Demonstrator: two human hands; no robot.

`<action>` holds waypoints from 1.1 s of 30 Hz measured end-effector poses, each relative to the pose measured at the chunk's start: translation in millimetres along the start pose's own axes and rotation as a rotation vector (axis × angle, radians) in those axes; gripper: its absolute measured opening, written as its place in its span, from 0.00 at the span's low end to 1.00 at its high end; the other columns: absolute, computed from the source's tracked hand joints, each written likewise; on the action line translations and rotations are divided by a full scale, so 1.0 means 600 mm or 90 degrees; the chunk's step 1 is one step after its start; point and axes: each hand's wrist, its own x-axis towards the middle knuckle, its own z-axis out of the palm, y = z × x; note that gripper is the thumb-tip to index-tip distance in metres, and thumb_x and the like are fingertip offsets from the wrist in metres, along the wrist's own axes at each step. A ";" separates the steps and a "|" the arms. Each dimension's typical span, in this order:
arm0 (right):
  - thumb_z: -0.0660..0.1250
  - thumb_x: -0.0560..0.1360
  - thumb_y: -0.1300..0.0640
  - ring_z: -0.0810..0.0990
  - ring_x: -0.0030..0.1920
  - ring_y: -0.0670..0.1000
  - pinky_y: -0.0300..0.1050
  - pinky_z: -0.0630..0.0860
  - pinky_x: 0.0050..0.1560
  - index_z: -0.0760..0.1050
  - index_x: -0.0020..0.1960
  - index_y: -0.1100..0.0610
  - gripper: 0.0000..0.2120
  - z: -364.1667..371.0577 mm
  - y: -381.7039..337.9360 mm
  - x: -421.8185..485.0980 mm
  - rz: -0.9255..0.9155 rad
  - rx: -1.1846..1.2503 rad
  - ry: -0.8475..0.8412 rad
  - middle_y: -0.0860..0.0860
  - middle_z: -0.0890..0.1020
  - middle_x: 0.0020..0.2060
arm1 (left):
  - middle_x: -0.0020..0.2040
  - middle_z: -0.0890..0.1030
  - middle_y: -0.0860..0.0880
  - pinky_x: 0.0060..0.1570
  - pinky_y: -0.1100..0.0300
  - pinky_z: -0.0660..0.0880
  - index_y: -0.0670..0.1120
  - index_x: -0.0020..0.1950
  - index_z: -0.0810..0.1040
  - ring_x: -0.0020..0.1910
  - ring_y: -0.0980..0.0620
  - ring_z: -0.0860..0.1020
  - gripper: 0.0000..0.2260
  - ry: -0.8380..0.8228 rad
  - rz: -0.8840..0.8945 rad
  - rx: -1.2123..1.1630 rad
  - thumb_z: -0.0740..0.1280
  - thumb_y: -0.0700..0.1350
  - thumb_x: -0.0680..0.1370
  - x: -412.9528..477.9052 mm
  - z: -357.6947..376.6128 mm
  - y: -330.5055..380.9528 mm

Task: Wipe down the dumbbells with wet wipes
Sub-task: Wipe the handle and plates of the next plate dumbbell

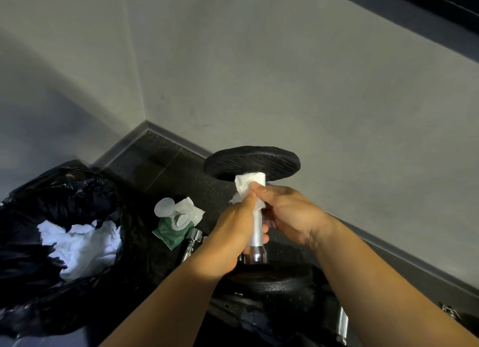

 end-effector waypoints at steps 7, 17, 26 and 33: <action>0.71 0.70 0.52 0.83 0.48 0.54 0.46 0.80 0.46 0.77 0.59 0.62 0.21 -0.005 -0.008 0.015 -0.021 0.179 -0.031 0.56 0.84 0.49 | 0.47 0.83 0.44 0.41 0.56 0.79 0.43 0.52 0.75 0.43 0.52 0.84 0.07 -0.075 0.044 0.179 0.68 0.38 0.75 -0.014 -0.014 -0.005; 0.73 0.70 0.54 0.81 0.44 0.54 0.52 0.78 0.55 0.75 0.44 0.56 0.08 0.037 -0.013 0.032 0.015 0.108 0.271 0.53 0.82 0.41 | 0.36 0.80 0.46 0.32 0.72 0.74 0.39 0.45 0.77 0.34 0.53 0.79 0.01 -0.053 0.182 0.332 0.66 0.36 0.74 -0.014 0.000 -0.012; 0.70 0.67 0.60 0.80 0.38 0.54 0.47 0.78 0.40 0.77 0.44 0.60 0.07 0.005 -0.021 0.027 0.031 0.199 0.010 0.55 0.81 0.35 | 0.42 0.85 0.44 0.34 0.66 0.77 0.39 0.50 0.79 0.40 0.54 0.85 0.04 -0.157 0.137 0.174 0.66 0.36 0.77 -0.027 -0.007 0.006; 0.67 0.66 0.54 0.84 0.43 0.54 0.47 0.80 0.45 0.81 0.42 0.60 0.10 -0.016 -0.022 0.017 0.029 0.197 -0.083 0.57 0.84 0.37 | 0.46 0.85 0.44 0.48 0.53 0.82 0.41 0.54 0.78 0.43 0.51 0.85 0.06 -0.198 0.145 0.175 0.67 0.37 0.77 -0.026 -0.009 0.005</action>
